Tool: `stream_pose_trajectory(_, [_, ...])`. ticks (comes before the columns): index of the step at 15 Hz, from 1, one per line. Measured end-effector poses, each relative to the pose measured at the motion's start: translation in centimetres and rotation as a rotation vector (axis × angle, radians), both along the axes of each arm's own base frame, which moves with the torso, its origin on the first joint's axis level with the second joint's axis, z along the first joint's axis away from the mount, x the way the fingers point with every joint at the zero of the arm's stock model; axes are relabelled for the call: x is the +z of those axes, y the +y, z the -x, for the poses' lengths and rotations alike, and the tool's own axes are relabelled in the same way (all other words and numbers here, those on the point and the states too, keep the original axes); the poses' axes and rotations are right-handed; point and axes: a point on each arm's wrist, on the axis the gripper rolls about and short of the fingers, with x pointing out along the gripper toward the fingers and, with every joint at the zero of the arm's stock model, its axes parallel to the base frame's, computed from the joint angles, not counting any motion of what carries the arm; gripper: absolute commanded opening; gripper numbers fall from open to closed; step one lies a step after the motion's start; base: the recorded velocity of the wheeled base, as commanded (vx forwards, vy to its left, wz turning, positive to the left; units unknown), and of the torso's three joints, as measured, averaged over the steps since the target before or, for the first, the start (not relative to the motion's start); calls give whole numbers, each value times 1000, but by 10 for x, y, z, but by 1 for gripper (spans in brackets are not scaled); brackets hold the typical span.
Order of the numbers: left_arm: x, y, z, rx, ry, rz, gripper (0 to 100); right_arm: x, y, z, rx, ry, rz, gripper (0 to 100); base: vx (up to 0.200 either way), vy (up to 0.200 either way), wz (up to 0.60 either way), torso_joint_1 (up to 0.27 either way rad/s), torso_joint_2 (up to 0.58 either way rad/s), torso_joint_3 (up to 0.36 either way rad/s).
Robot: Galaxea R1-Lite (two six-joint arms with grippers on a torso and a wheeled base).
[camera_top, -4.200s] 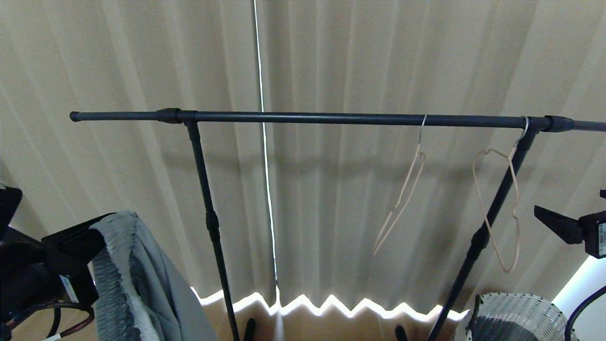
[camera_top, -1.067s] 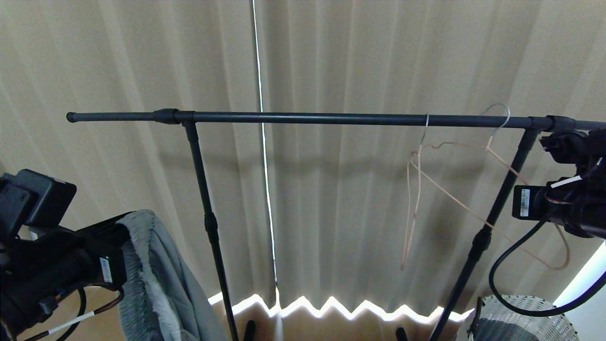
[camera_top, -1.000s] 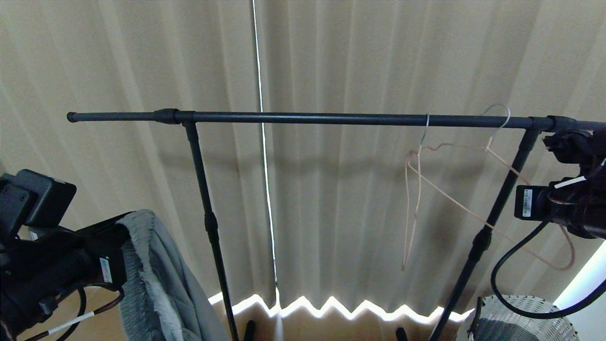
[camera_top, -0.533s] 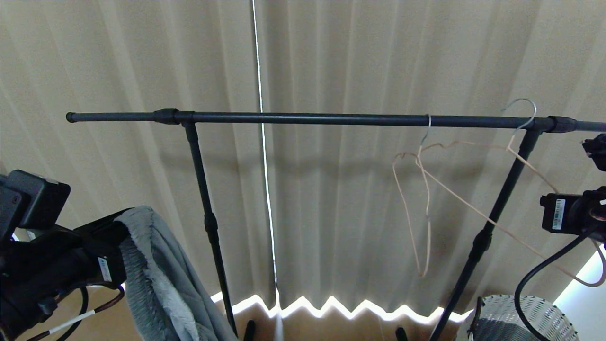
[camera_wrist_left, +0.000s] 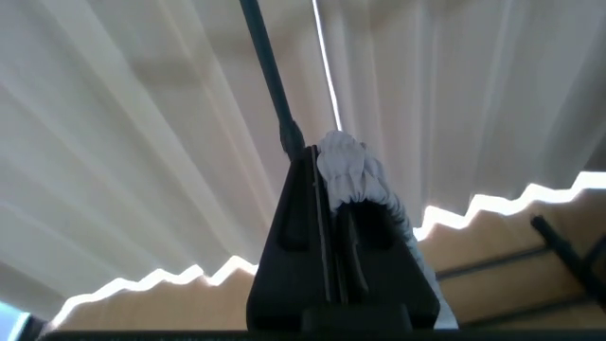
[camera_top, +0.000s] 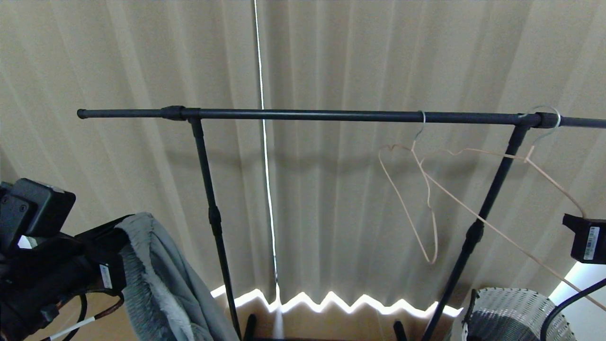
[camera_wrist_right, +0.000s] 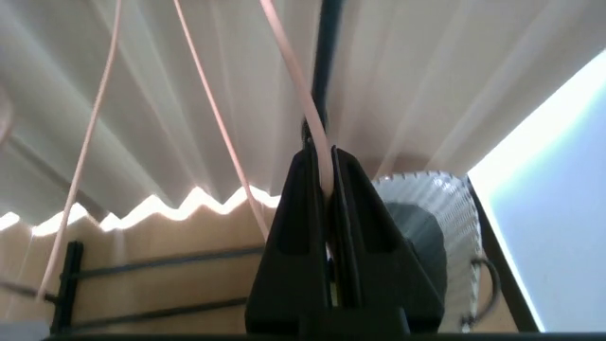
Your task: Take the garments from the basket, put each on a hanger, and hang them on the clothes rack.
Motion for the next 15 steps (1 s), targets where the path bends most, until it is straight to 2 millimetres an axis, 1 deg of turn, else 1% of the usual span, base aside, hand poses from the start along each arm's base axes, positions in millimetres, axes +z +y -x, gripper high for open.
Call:
stream_pose_trajectory(2, [0, 0, 0, -6, -6, -33, 0, -3, -1, 8, -1, -2, 0, 0, -200, 0, 0, -2, 5, 2])
stream_pose_trajectory(5, [0, 0, -1, -10, -11, -72, 0, -3, -1, 12, -2, -13, -2, 0, -200, 0, 0, 4, -1, 1])
stream_pose_trajectory(7, [0, 0, -1, -13, -12, -78, 0, 1, -1, 13, 12, -30, -9, 0, 0, 0, 0, 0, 0, 0])
stream_pose_trajectory(10, [2, 0, -2, -10, -17, -73, 0, 9, 1, 16, 92, -71, -43, 0, 0, 0, 0, 0, 0, 0])
stream_pose_trajectory(12, [4, -1, -6, -4, -22, -88, 0, 16, 3, 20, 176, -103, -73, 0, 0, 0, 0, 0, 0, 0])
stream_pose_trajectory(13, [6, -2, -9, 7, -18, -95, 0, 19, 5, 22, 217, -119, -86, 0, 0, 0, 0, 0, 0, 0])
stream_pose_trajectory(15, [15, -5, -22, 55, -13, -107, 0, 25, 11, 25, 283, -161, -98, 0, 0, 0, 0, 0, 0, 0])
